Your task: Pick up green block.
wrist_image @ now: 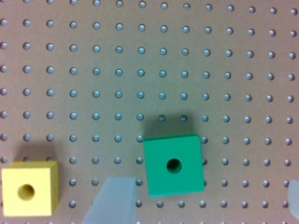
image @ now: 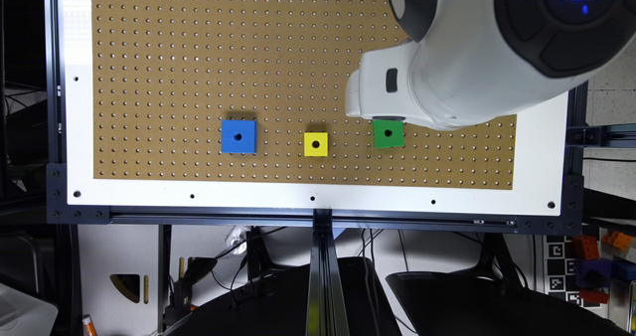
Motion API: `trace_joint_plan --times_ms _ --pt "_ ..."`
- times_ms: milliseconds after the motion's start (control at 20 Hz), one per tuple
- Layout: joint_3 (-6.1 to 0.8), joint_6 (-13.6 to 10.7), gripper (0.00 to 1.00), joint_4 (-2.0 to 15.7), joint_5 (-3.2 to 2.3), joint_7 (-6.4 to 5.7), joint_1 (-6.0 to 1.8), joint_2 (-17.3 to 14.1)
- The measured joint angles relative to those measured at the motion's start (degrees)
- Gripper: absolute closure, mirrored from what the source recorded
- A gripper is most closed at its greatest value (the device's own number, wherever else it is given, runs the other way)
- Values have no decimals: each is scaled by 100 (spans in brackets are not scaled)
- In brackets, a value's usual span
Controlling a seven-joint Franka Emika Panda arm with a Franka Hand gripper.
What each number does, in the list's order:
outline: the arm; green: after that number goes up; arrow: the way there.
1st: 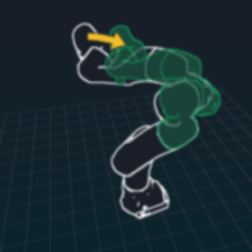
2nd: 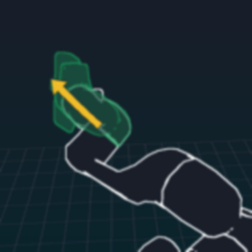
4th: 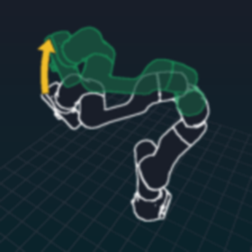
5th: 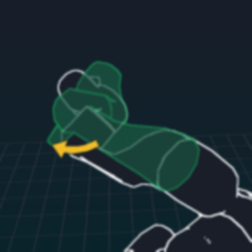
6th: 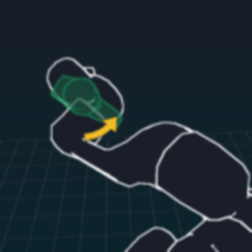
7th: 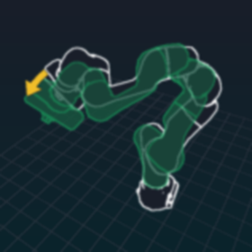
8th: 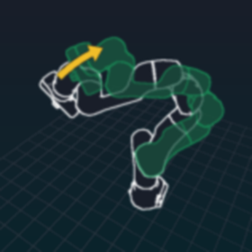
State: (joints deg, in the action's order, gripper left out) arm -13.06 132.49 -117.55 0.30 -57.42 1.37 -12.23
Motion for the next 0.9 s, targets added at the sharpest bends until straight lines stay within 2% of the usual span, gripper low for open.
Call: trace_joint_plan --times_ms 100,250,400,700,900 --pt "0 228 0 7 -52 -11 0 -276" --pt "1 469 0 7 -90 -17 0 -587" --pt "12 853 0 12 -160 -24 0 -1006" --pt "17 932 0 21 -173 -26 1 -1130" --pt "28 1184 0 23 -201 -26 1 -1403"
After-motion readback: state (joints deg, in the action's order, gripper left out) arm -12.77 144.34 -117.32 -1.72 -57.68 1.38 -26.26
